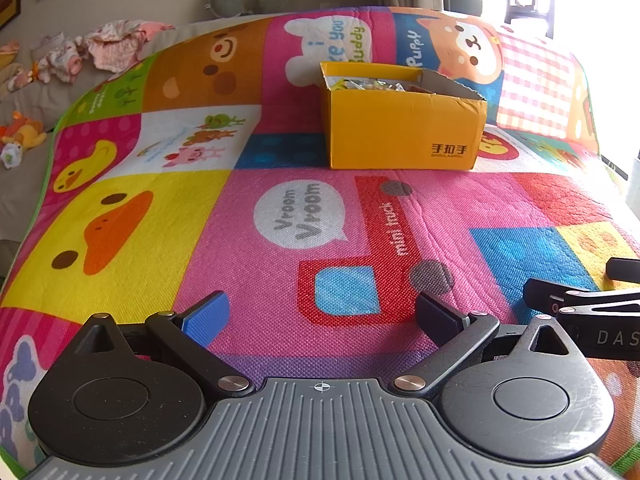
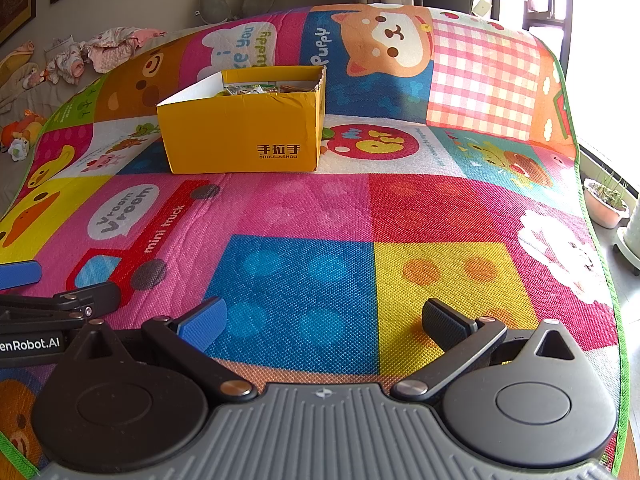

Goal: Organize objects

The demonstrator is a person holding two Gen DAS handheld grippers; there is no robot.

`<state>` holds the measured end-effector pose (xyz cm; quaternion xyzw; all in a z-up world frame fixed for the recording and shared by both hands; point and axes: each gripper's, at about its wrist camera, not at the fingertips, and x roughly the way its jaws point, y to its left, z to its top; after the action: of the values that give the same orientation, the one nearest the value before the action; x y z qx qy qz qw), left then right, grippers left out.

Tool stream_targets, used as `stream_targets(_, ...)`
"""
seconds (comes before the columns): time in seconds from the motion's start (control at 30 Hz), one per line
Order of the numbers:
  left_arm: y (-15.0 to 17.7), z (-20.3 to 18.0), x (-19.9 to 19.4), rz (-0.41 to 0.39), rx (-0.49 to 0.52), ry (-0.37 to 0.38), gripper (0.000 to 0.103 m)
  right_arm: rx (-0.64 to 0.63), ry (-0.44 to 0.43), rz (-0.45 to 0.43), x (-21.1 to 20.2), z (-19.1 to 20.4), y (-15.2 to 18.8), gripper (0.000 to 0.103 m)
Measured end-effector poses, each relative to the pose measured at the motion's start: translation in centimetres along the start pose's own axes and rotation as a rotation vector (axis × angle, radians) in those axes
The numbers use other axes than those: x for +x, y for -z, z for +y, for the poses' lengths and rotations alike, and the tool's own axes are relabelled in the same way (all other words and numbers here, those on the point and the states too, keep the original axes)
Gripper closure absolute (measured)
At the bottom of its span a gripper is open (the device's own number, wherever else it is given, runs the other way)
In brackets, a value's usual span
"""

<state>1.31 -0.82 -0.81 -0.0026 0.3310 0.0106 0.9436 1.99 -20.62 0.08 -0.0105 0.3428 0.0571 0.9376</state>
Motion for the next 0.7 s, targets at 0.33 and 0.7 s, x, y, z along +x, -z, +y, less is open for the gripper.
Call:
stream_targets(0.33,-0.19,-0.28,0.23,0.000,-0.018,-0.020,0.001,0.000,0.000,0.000,-0.02,0.00,0.01,0.000)
stream_targets(0.7,-0.11,0.00,0.15,-0.004,-0.016,-0.002,0.002,0.000,0.000,0.000,-0.01,-0.01,0.01,0.000)
